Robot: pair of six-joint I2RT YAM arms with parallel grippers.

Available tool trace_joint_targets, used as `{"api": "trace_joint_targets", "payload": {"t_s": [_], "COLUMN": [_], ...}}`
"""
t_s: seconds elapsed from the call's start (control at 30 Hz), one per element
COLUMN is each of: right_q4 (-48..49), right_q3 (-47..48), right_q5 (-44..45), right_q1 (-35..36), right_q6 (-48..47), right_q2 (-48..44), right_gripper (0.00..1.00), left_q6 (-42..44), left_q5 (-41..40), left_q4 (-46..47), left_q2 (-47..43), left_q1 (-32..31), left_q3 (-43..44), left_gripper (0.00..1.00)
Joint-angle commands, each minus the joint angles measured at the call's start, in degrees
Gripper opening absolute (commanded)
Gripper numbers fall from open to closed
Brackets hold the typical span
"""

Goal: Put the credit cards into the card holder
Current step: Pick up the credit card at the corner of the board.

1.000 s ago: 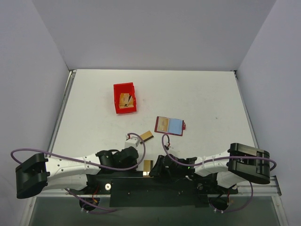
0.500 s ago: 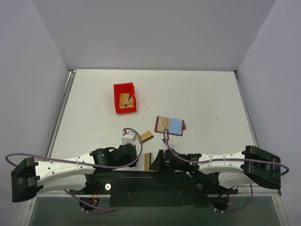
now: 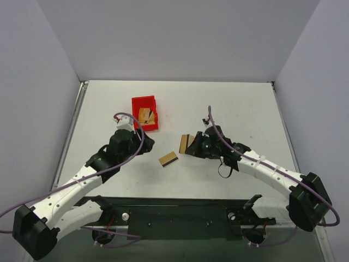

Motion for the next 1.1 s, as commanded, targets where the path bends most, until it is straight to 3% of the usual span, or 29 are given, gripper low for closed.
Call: {"api": "trace_joint_targets", "payload": {"t_s": [0.0, 0.17, 0.3, 0.47, 0.83, 1.07], "right_q4": [3.57, 17.45, 25.54, 35.3, 37.95, 38.31], "right_q3": [5.99, 8.98, 10.39, 9.43, 10.04, 9.78], "right_q5": [-18.56, -39.58, -47.78, -51.93, -55.89, -55.54], "right_q1": [-7.5, -16.29, -18.24, -18.24, -17.18, -16.57], "right_q6": [-10.62, -6.42, -2.82, 1.4, 3.16, 3.87], "right_q2": [4.14, 9.5, 13.2, 14.7, 15.49, 16.02], "right_gripper": [0.0, 0.0, 0.0, 0.0, 0.0, 0.0], "left_q6": [4.2, 2.1, 0.07, -0.72, -5.9, -7.22], "left_q5": [13.7, 29.45, 37.02, 42.47, 47.13, 48.98], "left_q4": [12.72, 26.76, 35.13, 39.36, 47.36, 49.56], "left_q2": [5.35, 13.08, 15.38, 17.49, 18.98, 19.34], "left_q1": [7.04, 13.72, 15.13, 15.05, 14.78, 13.82], "left_q3": [4.74, 5.53, 4.92, 4.92, 1.32, 1.49], "left_gripper": [0.62, 0.68, 0.7, 0.67, 0.49, 0.46]}}
